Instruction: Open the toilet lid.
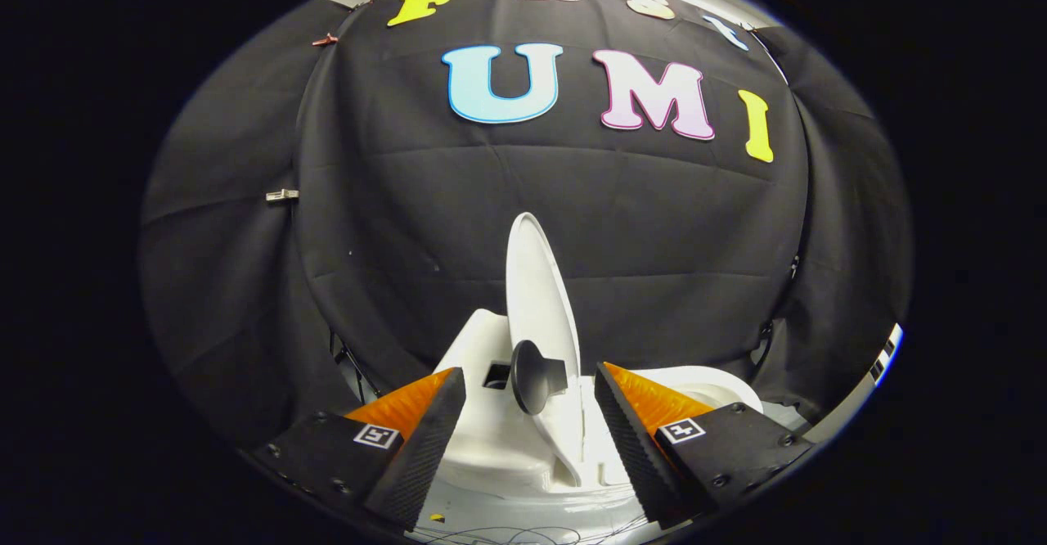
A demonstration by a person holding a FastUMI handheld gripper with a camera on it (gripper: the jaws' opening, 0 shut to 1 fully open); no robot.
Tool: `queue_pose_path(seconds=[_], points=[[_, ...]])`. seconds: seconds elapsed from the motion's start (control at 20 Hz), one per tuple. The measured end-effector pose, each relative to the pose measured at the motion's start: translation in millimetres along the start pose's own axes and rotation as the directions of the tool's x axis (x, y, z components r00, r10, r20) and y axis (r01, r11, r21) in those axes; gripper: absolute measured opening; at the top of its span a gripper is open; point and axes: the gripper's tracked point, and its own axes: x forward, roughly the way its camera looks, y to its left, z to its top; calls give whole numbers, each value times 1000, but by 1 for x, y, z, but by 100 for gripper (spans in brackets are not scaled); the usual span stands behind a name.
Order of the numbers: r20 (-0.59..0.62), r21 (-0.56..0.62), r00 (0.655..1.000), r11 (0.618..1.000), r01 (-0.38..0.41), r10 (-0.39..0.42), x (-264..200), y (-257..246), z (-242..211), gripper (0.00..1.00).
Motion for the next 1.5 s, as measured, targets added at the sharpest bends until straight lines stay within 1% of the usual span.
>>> queue_pose_path(seconds=[0.2, 0.35, 0.45, 0.6, 0.8, 0.95, 1.05, 1.25, 1.35, 1.5], points=[[1, -6, 1000, 1000, -6, 6, -1, -3, 2, 99], [18, -16, 1000, 1000, -24, 24, -6, -2, 9, 99], [36, -20, 998, 999, -48, 49, -13, -1, 16, 99], [66, 6, 994, 996, -92, 91, -27, -7, 29, 99], [104, 23, 988, 992, -121, 118, -45, -30, 46, 99], [135, 31, 982, 990, -141, 136, -55, -62, 59, 99], [165, 40, 978, 990, -137, 128, -59, -94, 70, 99], [172, 101, 983, 991, -86, 68, -63, -172, 74, 99], [196, 110, 980, 993, -47, 25, -64, -213, 80, 99], [203, 116, 979, 993, -8, -16, -64, -265, 79, 98]])
